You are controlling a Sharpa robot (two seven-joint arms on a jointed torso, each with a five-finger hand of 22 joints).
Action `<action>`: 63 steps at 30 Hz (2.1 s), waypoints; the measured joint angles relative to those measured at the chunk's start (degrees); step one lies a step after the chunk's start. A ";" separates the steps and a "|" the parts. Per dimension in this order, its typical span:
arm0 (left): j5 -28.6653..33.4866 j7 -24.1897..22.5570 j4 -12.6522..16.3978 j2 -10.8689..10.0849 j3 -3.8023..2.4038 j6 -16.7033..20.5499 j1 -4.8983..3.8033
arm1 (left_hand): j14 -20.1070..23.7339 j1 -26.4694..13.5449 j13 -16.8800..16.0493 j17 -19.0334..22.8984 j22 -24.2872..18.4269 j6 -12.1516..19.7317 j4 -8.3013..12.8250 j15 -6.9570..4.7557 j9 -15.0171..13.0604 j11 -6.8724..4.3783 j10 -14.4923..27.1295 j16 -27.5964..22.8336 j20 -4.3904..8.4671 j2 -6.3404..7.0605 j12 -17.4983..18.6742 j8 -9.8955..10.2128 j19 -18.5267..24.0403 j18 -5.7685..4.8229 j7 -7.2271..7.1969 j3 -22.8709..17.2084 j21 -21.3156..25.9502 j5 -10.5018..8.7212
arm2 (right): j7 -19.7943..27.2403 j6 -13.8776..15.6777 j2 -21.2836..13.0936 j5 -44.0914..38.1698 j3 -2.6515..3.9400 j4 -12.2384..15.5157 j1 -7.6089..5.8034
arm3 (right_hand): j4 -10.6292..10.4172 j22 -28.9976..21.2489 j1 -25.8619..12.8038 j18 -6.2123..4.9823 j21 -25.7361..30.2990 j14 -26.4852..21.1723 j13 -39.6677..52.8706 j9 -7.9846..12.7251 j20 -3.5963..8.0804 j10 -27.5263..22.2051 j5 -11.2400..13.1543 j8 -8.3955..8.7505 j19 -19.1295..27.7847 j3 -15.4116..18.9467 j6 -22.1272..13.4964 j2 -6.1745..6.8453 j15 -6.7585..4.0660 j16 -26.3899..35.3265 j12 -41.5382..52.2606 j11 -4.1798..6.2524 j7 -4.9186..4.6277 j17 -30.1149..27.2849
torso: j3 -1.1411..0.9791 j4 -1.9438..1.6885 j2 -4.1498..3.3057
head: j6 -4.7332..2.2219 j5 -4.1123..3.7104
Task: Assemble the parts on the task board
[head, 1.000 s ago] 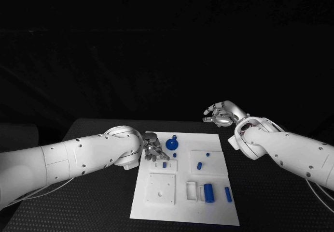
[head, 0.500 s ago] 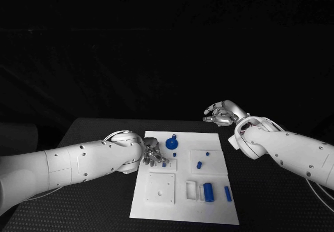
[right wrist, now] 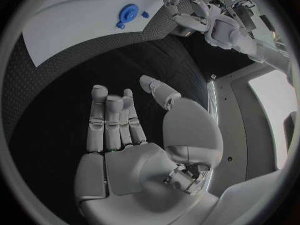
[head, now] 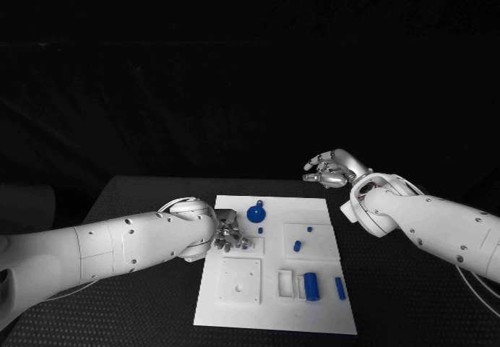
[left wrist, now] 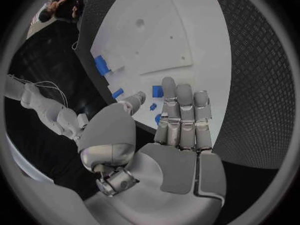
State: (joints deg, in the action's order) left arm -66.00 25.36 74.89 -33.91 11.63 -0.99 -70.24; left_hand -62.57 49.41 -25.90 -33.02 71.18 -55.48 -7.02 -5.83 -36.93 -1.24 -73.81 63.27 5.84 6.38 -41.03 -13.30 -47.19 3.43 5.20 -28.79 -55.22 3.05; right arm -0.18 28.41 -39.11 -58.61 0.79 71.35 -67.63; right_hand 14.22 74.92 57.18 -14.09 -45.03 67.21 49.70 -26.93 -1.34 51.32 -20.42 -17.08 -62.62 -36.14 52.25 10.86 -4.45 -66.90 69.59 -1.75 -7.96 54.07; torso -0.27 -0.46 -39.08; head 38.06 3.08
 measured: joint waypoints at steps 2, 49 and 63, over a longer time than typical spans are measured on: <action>0.32 -0.06 -0.16 0.20 0.01 -0.21 0.06 | 0.00 0.42 -0.10 -0.08 0.02 -0.20 0.27 0.00 0.17 -0.01 -0.01 0.00 0.00 -0.42 0.00 0.00 0.00 0.01 -0.20 0.26 0.00 0.00 | 0.00 0.00 0.05 0.00 0.00 0.00 0.00 | 0.00 0.00 0.00 0.01 0.00 0.00 0.00 0.00 0.00 0.00 0.00 0.00 0.00 0.00 0.00 0.00 0.00 0.00 0.00 0.00 0.00 0.00 | 0.00 0.00 0.00 | 0.00 -0.03; 3.49 -1.07 -4.40 3.08 0.13 -1.92 0.28 | -1.11 5.41 -2.31 -1.43 1.02 -2.44 11.42 -0.31 1.60 -0.41 -1.44 0.00 0.00 -5.10 0.72 -1.18 -1.05 0.09 -0.42 0.02 0.21 0.66 | -0.01 -0.01 0.17 0.01 0.00 0.15 0.02 | -0.16 0.02 0.00 -0.31 0.00 0.00 -0.12 0.00 0.00 0.09 -0.94 0.00 0.00 -0.16 0.01 0.00 0.00 -0.21 0.24 -0.09 0.21 -0.09 | -0.01 0.00 -0.01 | 0.42 -0.37; 3.64 -1.19 -4.11 2.88 0.46 -1.81 0.17 | -1.33 5.07 -2.85 -1.73 1.32 -2.54 15.06 -0.50 1.60 -0.60 -1.66 0.00 0.20 -5.43 1.33 -1.18 -1.67 0.10 -0.52 -1.11 0.44 6.63 | -0.02 -0.02 0.17 0.01 0.00 0.17 0.02 | -0.16 0.02 0.00 -0.10 0.00 0.00 -0.12 0.00 0.00 0.09 -0.94 0.00 0.00 -0.16 0.01 0.00 0.00 -0.21 0.24 -0.09 0.23 -0.09 | -0.01 -0.03 0.03 | 0.47 -0.21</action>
State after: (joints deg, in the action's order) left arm -62.37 24.18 70.78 -31.03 12.10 -2.80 -70.07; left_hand -63.90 54.49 -28.74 -34.75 72.50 -58.03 8.04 -6.33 -35.33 -1.84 -75.47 63.27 6.04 0.95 -39.70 -14.48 -48.86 3.53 4.68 -29.90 -54.79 9.68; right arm -0.19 28.39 -38.94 -58.60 0.79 71.51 -67.61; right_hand 14.06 74.94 57.19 -14.19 -45.03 67.22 49.58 -26.92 -1.34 51.42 -21.35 -17.08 -62.63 -36.30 52.26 10.86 -4.45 -67.11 69.83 -1.85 -7.74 53.98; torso -0.27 -0.49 -39.06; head 38.53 2.87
